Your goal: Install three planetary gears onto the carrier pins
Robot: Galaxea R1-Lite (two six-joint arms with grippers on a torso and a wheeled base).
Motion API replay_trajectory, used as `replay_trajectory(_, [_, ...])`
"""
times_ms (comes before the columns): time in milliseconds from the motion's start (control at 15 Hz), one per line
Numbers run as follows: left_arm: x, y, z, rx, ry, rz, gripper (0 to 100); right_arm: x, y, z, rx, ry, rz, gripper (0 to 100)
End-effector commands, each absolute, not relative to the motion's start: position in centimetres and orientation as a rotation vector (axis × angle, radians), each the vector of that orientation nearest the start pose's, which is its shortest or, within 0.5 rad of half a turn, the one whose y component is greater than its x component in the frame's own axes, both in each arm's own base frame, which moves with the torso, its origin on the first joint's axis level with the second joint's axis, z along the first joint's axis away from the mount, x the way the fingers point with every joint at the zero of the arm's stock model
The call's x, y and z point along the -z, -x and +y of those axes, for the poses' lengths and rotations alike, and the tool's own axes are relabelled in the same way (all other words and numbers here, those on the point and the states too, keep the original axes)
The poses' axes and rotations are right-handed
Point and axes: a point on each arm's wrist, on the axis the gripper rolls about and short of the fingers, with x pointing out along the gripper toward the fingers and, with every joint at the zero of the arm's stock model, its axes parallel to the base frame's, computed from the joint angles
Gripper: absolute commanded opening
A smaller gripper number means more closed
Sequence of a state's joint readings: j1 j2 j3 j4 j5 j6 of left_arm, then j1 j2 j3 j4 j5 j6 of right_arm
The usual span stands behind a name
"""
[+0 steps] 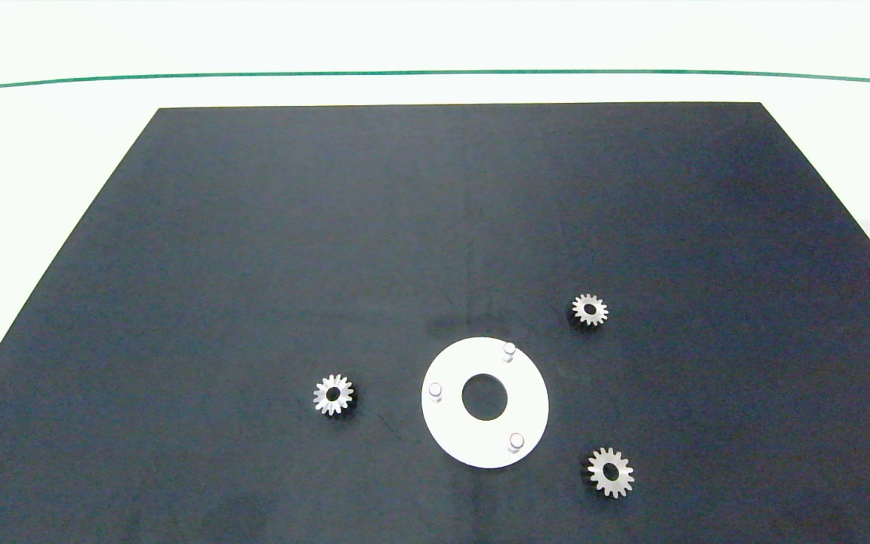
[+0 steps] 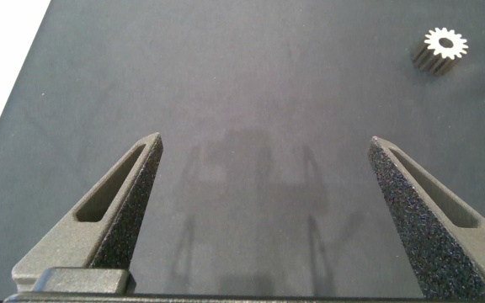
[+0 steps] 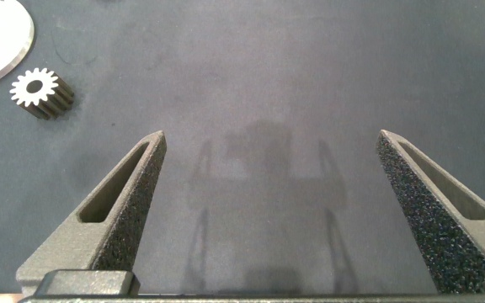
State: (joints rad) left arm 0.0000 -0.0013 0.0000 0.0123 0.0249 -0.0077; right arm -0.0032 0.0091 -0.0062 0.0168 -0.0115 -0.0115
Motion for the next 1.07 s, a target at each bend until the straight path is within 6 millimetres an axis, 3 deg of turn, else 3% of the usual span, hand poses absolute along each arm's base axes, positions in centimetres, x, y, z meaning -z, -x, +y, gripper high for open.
replay_trajectory(67, [-7.4, 2.3, 0.1, -0.051, 0.001, 0.011, 100, -7.6, 2.3, -0.1, 0.035, 0.011, 0.020, 100])
replay_trajectory(200, [-8.6, 2.7, 0.1, -0.049, -0.115, -0.019, 100, -7.7, 2.2, -0.1, 0.066, 0.024, 0.025, 100])
replay_trajectory(267, [-9.5, 3.1, 0.1, -0.043, -0.145, -0.015, 100, -8.8, 2.4, -0.1, 0.072, 0.063, 0.010, 100])
replay_trajectory(400, [-11.8, 4.1, 0.2, -0.007, -0.151, 0.068, 100, -14.4, 2.3, -0.2, 0.060, 0.079, 0.024, 100])
replay_trajectory(467, [-12.9, 4.4, 0.3, 0.019, -0.151, 0.091, 100, -16.1, 2.2, -0.1, 0.055, 0.084, 0.039, 100])
replay_trajectory(533, [-14.9, 4.7, 0.6, 0.071, -0.155, 0.111, 100, -19.0, 2.3, -0.1, 0.031, 0.107, 0.083, 100])
replay_trajectory(600, [-15.8, 4.4, 0.7, 0.089, -0.157, 0.124, 100, -20.0, 2.5, -0.2, -0.009, 0.143, 0.130, 100])
replay_trajectory(867, [-17.0, 2.6, 0.5, 0.110, -0.185, 0.258, 100, -19.0, 2.5, -0.5, -0.164, 0.215, 0.397, 100])
replay_trajectory(1067, [-17.7, 3.5, 0.6, 0.124, -0.222, 0.297, 100, -19.7, 1.6, -0.4, -0.213, 0.232, 0.430, 100])
